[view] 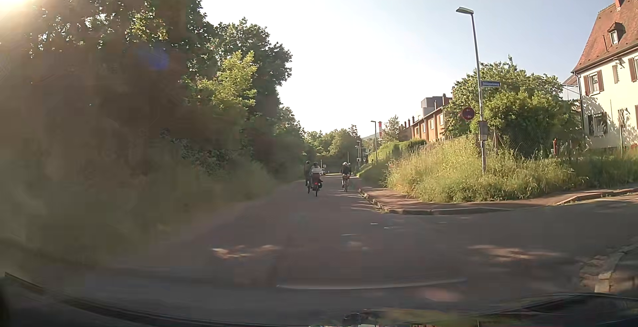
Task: Follow the waypoints while adhering to traffic rules and regulations
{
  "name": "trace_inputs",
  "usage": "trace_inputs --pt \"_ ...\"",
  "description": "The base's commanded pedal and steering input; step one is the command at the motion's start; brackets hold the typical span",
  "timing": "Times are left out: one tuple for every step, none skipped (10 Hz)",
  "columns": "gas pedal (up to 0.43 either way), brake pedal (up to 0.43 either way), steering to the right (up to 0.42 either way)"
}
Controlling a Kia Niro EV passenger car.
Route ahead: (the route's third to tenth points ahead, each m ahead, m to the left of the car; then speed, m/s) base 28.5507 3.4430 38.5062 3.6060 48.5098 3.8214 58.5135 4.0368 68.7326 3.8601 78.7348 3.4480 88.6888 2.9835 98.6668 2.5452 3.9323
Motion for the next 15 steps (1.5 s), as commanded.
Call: trace_inputs --pt "0.000 0.122 0.003" --pt "0.000 0.122 0.003" --pt "0.000 0.122 0.003" --pt "0.000 0.122 0.003" --pt "0.000 0.098 0.002" --pt "0.000 0.000 0.002" --pt "0.000 0.000 0.002" --pt "0.000 0.000 0.002" --pt "0.000 0.000 0.002" --pt "0.000 0.000 0.001" --pt "0.028 0.000 -0.001" --pt "0.067 0.000 -0.006" --pt "0.098 0.000 -0.009" --pt "0.110 0.000 -0.010" --pt "0.118 0.000 -0.010"
